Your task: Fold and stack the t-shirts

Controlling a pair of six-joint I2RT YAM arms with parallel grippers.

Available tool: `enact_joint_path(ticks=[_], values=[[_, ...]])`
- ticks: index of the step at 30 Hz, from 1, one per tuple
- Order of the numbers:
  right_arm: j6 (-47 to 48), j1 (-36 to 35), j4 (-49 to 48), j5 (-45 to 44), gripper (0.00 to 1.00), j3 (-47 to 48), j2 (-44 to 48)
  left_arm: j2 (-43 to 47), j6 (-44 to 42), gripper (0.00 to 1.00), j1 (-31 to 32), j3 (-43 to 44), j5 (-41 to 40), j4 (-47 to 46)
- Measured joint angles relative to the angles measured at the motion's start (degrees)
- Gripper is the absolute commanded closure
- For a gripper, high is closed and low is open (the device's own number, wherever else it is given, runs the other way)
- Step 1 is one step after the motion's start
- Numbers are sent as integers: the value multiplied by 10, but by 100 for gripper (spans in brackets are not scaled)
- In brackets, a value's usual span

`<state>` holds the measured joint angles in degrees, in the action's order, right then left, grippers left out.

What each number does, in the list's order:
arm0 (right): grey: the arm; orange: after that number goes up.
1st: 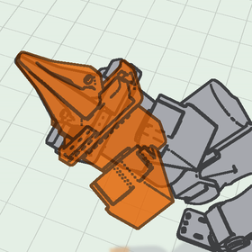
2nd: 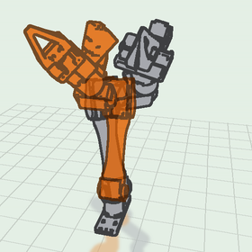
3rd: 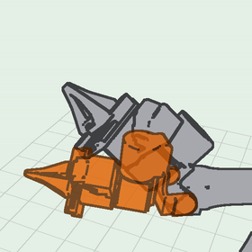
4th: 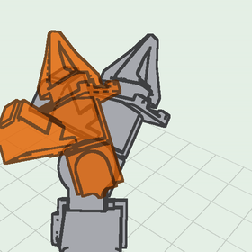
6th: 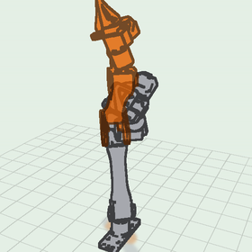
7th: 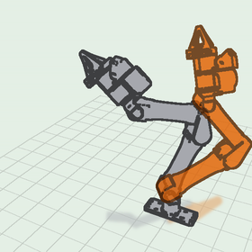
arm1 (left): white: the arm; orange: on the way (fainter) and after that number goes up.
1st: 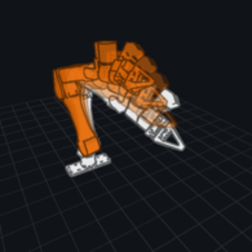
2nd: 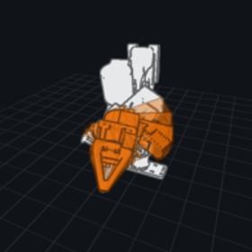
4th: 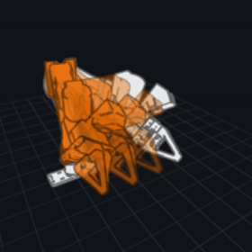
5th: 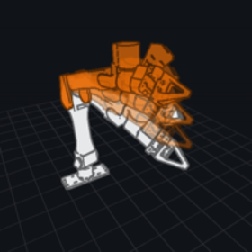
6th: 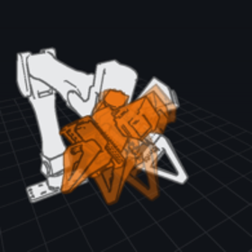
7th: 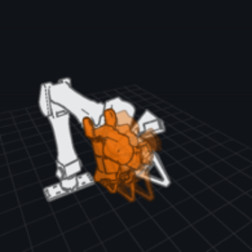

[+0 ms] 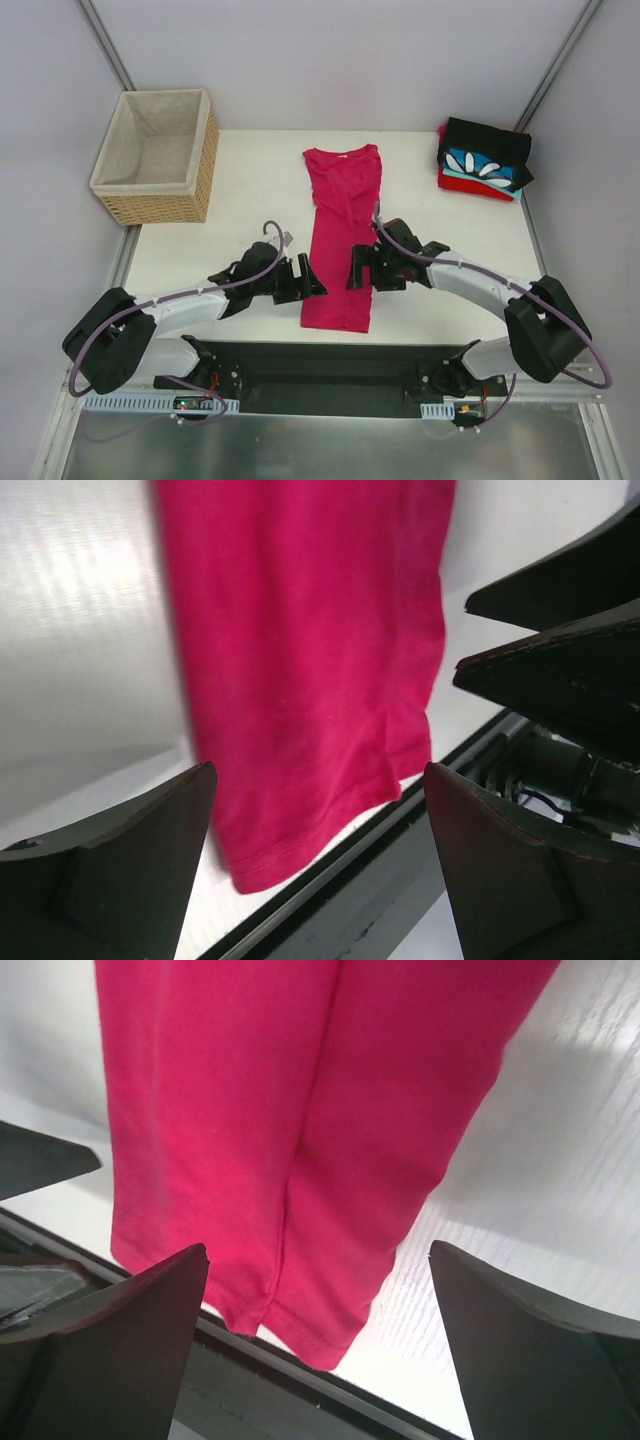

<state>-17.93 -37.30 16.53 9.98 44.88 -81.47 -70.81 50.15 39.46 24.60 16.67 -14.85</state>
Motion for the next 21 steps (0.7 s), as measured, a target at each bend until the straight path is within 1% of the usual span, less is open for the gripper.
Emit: enact_joint_path(ticks=[3,7,12,17,21], values=[[-3,-12,-3,-4,2,-11,25,-14,5,15,21,0,11,-36],[-12,-24,-2,-13,3,-18,45,-13,16,15,34,10,25,-56],[-23,-49,2,-23,2,-19,70,-3,18,15,41,26,28,-61],[-33,-70,3,-28,2,-19,75,2,18,15,45,26,28,-64],[-35,-73,5,-62,3,-17,75,6,13,14,44,26,17,-63]])
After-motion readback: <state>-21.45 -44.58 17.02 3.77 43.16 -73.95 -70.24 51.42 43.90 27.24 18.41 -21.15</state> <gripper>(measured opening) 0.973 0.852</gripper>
